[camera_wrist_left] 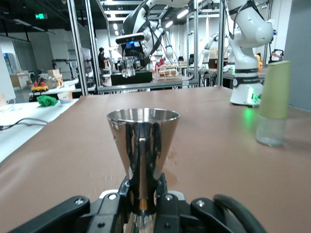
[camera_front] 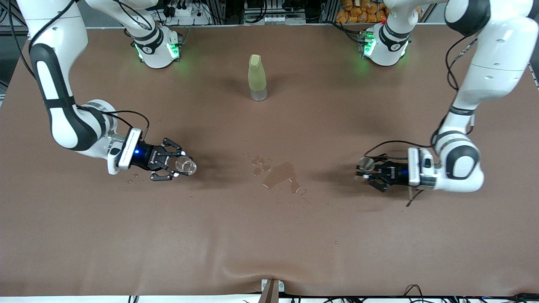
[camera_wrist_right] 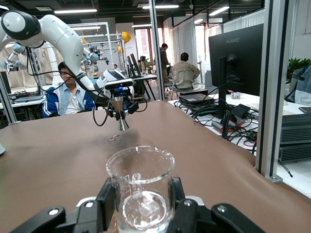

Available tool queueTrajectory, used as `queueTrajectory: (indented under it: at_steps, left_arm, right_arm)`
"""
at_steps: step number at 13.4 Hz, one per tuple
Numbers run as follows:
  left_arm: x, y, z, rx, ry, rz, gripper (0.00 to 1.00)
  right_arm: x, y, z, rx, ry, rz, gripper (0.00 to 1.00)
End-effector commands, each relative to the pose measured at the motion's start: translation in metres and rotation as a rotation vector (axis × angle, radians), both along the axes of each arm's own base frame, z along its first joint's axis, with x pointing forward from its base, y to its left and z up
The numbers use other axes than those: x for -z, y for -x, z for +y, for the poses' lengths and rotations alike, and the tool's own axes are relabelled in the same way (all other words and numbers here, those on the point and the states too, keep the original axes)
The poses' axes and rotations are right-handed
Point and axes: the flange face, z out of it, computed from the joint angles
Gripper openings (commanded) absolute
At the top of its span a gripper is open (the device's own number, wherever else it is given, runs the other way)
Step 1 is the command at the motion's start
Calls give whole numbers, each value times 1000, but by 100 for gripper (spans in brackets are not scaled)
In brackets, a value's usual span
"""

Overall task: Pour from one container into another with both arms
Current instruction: 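Lift the beaker and jigger, bringing both grippers together mid-table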

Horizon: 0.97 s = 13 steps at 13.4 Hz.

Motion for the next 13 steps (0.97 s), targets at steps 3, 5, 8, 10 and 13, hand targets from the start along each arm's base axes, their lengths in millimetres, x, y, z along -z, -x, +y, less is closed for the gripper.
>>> queueTrajectory:
  at_steps: [3,5,8,10,13]
  left_arm:
    - [-7,-4,-91,-105,12,-2,0]
    - [-12,-7,-126,-163,41,3,0]
    - [-5,-3,-162,-225,39,26,0]
    - [5,-3,-178,-264,42,47,0]
    - [25,6,-212,-277,-4,55,0]
  right_arm:
    - [-8,5,10,28,-12,-23,8]
    - [-6,7,12,53,-25,-12,8]
    - [-8,11,58,92,-48,4,7]
    - [-17,15,89,145,-53,12,7]
    - [-26,24,120,167,-59,23,7]
